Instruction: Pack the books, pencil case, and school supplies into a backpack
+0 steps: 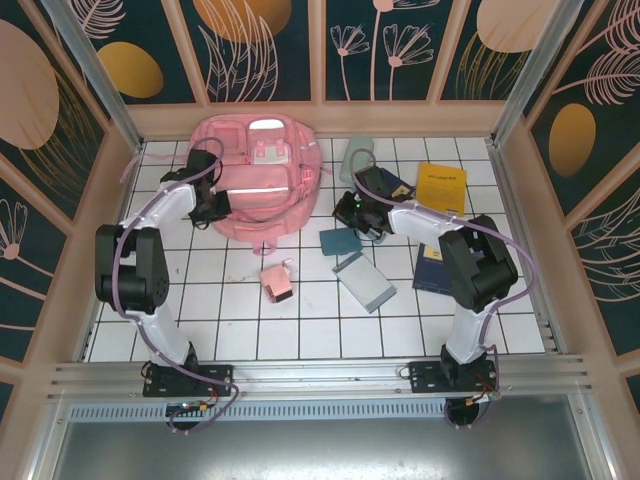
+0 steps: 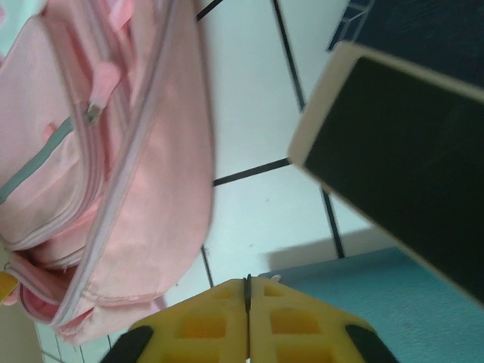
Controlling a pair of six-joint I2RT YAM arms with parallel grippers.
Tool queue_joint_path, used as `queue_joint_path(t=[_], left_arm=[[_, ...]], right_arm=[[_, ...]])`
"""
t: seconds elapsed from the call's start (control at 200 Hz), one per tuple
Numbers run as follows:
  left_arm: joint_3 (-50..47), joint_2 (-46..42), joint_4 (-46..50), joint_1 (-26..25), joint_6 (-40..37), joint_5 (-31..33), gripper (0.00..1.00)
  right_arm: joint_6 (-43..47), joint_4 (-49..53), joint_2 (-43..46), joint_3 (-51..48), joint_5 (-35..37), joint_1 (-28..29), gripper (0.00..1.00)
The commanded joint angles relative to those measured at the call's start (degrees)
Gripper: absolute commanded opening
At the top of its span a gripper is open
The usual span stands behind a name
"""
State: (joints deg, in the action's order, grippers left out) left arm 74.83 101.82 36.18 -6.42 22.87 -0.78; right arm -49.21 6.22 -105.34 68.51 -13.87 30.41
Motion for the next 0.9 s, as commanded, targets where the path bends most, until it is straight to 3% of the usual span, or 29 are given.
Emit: queue_joint_path(t=[0.0, 0.05, 0.125, 0.42, 0.52, 0.645, 0.735, 0.896], left_arm=[[-2.52, -6.04, -4.94, -2.58, 0.04, -9.98, 0.0], [-3.38, -7.53, -5.21, -3.88, 0.2, -12.13, 0.0], [-4.6, -9.44, -5.38, -6.22, 1.0, -13.8, 0.0], [-9.4, -12.31, -7.98, -11.38, 3.96, -16.27, 0.0], [-10.05, -13.24, -6.85, -11.38, 2.97, -15.35, 0.0], [-9.58, -14.02, -3.41, -11.43, 0.58, -11.36, 0.0], [-8.96, -13.77, 0.1, -11.31, -0.9, -5.09, 0.0], [-7.54, -9.61, 5.85, -9.76, -1.8, 12.72, 0.0]], right_arm=[[1.74, -1.9, -1.58, 3.63, -4.38, 2.43, 0.38], [0.66, -2.17, -2.63, 4.84, -5.71, 3.54, 0.49], [-2.47, -3.92, -4.07, 5.36, -8.24, 4.67, 0.55], [-11.35, -5.96, -8.07, 5.91, -10.09, 7.47, 0.6], [-11.83, -6.19, -8.64, 6.06, -8.46, 7.3, 0.44], [-11.79, -3.95, -9.51, 6.75, -5.41, 6.78, 0.0], [-10.84, -2.29, -8.92, 6.56, -2.74, 6.32, 0.0], [-8.57, -0.39, -5.7, 4.15, 1.77, 5.39, 0.0]])
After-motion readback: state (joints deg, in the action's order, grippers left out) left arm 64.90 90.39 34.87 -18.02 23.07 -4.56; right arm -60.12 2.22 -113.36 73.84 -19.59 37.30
